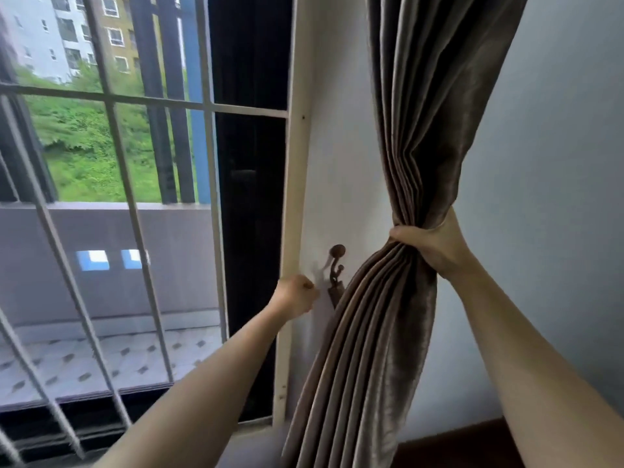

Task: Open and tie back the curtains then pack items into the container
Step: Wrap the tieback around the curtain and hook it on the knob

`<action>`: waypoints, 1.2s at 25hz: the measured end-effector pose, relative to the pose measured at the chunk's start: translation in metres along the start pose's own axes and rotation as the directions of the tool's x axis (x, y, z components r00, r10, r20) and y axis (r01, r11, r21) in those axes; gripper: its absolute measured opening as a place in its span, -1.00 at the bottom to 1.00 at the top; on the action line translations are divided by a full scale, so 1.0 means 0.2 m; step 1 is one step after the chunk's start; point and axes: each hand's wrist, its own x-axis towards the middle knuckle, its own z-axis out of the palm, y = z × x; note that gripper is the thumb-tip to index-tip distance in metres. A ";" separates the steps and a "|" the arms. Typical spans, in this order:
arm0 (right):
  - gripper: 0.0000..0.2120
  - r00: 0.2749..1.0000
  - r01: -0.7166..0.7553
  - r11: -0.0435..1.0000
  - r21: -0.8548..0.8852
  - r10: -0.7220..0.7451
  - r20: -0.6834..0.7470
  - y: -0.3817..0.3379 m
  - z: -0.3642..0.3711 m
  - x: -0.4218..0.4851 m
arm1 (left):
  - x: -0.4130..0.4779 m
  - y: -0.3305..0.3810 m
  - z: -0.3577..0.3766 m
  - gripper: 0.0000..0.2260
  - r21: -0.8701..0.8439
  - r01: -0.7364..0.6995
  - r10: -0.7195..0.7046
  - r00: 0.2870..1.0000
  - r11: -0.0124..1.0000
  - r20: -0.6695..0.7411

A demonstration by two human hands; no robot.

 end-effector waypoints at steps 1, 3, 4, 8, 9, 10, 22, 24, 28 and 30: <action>-0.57 1.000 -0.008 1.000 -0.021 0.008 0.013 0.00 -0.02 0.00 | 0.04 -0.01 0.07 -0.80 0.073 0.012 -0.014 1.000 0.997 0.019; -0.44 1.000 -0.012 0.998 -0.064 0.013 0.013 0.01 -0.07 0.01 | 0.11 -0.01 0.21 -0.76 0.209 0.013 -0.022 0.999 0.978 0.041; -0.40 1.000 -0.015 0.996 -0.086 0.016 0.007 0.02 -0.09 0.02 | 0.13 -0.01 0.27 -0.73 0.235 0.012 -0.022 0.999 0.972 0.040; -0.56 1.000 -0.003 0.992 -0.124 0.004 0.008 0.01 -0.17 0.04 | 0.19 0.01 0.37 -0.67 0.167 0.046 -0.056 0.997 0.985 0.053; -0.60 1.000 0.002 0.992 -0.124 0.000 0.012 0.00 -0.18 0.04 | 0.19 0.02 0.38 -0.67 0.162 0.043 -0.052 0.997 0.986 0.055; -0.62 1.000 0.005 0.993 -0.118 -0.004 0.014 0.00 -0.19 0.04 | 0.19 0.02 0.38 -0.69 0.153 0.038 -0.046 0.997 0.988 0.054; -0.54 0.998 0.004 0.999 -0.054 -0.001 0.068 0.03 -0.15 0.04 | -0.04 -0.08 -0.03 -0.82 -0.118 -0.042 0.053 0.995 0.992 0.088; -0.61 0.997 0.005 1.000 -0.023 -0.003 0.076 0.02 -0.09 0.03 | -0.07 -0.07 -0.21 -0.76 0.033 -0.117 0.109 0.979 0.993 0.172; -0.77 0.988 0.035 0.997 0.075 -0.046 0.151 -0.02 0.09 -0.02 | -0.16 -0.06 -0.51 -0.89 0.255 -0.121 0.049 0.961 0.959 0.272; -0.79 0.984 0.037 0.994 0.102 -0.054 0.172 -0.02 0.18 -0.02 | -0.19 -0.05 -0.54 -0.88 0.464 -0.148 0.034 0.969 0.873 0.246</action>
